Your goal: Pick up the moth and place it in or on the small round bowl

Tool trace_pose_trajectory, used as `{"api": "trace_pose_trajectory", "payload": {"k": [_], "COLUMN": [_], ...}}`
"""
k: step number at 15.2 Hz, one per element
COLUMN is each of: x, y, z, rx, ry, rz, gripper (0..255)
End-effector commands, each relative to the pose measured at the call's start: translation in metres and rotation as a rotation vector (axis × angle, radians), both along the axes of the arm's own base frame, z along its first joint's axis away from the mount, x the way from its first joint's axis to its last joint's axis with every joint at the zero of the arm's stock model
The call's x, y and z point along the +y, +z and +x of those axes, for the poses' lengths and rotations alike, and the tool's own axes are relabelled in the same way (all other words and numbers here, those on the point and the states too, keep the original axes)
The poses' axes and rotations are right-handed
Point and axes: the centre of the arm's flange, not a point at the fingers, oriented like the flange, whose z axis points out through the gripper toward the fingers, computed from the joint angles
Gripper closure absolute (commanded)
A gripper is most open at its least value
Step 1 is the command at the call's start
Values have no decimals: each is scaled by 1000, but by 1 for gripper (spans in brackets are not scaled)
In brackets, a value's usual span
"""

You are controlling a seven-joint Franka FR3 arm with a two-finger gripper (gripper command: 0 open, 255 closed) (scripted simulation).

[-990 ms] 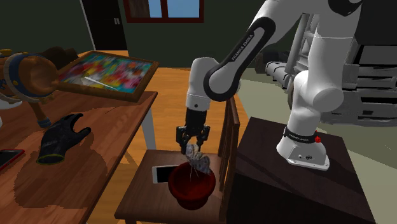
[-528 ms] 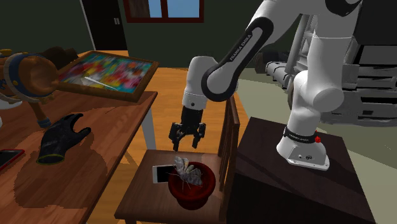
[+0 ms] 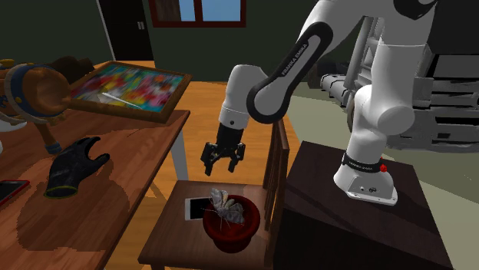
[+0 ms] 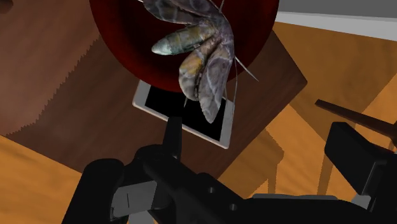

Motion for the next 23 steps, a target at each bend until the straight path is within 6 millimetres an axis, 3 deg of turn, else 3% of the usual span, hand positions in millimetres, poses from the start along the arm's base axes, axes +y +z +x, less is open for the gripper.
{"api": "trace_pose_trajectory", "payload": {"k": [1,3,10,11,19,20,21,23], "x": [4,7,7,7,5,8,8,29], "y": [-10,-18,-18,-16,-16,-5,-5,-24], "z": [2,3,3,4,6,9,9,-11], "rx": [-1,-1,-1,-2,-1,-24,-24,-73], "ry": [0,0,0,0,0,0,0,-3], "rz": [0,0,0,0,0,13,13,-109], "gripper": [0,0,0,255,255,255,0,0]}}
